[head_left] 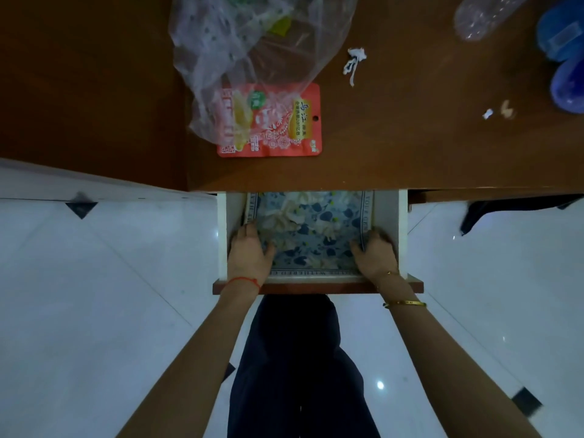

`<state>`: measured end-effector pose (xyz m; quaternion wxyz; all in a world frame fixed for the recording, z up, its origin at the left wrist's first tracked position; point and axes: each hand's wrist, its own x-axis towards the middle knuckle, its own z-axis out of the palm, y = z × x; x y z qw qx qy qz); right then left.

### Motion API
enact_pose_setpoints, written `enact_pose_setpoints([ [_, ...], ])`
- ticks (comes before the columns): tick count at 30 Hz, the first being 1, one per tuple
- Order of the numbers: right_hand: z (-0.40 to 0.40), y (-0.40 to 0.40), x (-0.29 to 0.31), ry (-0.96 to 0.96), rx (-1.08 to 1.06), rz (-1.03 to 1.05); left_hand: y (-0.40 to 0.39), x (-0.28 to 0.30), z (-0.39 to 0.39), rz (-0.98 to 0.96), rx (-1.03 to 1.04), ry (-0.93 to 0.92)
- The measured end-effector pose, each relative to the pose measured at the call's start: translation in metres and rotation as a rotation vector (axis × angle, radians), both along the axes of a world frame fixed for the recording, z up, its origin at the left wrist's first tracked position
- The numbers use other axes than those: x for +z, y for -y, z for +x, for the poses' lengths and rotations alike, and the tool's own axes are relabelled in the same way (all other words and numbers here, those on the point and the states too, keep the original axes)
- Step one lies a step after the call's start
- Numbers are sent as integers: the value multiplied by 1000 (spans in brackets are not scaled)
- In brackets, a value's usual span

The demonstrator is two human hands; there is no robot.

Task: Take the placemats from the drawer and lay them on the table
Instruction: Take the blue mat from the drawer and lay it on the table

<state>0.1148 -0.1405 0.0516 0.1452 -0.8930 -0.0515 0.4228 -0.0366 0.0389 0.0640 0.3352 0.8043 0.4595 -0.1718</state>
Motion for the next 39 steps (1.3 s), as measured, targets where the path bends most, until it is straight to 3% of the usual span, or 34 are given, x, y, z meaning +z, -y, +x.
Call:
enact_pose_setpoints([
  [8,1,-8,0,-4,-92,-126,5,-2,-9,-50,33,-23],
  [18,-23,5,35,240,-341,135,6,8,-17,-82,77,76],
  [25,-21,28,57,131,-473,372,12,16,-27,-160,92,60],
  [29,-31,52,81,115,-443,532,23,34,-39,-164,75,49],
  [39,-64,116,128,-96,-548,662,61,95,-80,-132,151,121],
])
